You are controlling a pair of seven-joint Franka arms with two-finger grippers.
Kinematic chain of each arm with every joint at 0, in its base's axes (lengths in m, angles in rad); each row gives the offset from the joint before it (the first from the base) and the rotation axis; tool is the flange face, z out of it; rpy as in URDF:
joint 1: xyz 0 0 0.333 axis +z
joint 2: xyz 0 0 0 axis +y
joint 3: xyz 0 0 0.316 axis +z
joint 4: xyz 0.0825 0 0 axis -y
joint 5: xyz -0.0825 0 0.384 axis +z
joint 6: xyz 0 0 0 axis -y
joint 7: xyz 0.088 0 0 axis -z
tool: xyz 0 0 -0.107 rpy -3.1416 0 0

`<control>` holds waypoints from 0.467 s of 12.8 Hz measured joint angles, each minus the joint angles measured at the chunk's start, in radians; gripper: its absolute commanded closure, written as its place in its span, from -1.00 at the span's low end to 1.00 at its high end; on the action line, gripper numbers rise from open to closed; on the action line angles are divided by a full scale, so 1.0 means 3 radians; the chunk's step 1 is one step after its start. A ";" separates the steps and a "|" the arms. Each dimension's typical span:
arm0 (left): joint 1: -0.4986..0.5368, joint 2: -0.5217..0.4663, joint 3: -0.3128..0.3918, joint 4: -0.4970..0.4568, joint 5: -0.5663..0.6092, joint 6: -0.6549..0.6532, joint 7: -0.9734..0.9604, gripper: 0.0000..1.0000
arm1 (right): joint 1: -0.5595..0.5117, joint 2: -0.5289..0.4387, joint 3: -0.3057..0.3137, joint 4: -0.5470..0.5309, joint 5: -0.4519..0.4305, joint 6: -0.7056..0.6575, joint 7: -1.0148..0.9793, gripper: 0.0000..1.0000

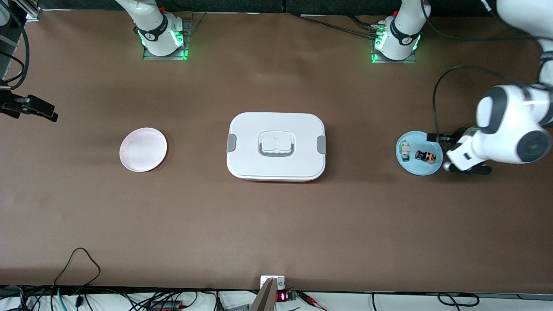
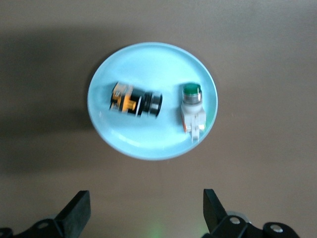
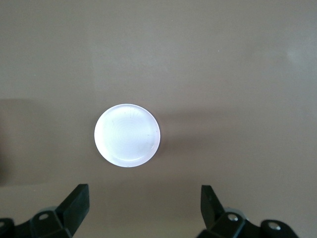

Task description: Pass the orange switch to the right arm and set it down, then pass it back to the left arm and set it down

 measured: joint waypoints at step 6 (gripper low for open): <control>-0.0070 0.0110 -0.0012 -0.0468 0.0067 0.0840 0.0315 -1.00 | -0.0006 0.0004 0.0000 0.0000 0.0000 0.0000 0.0000 -1.00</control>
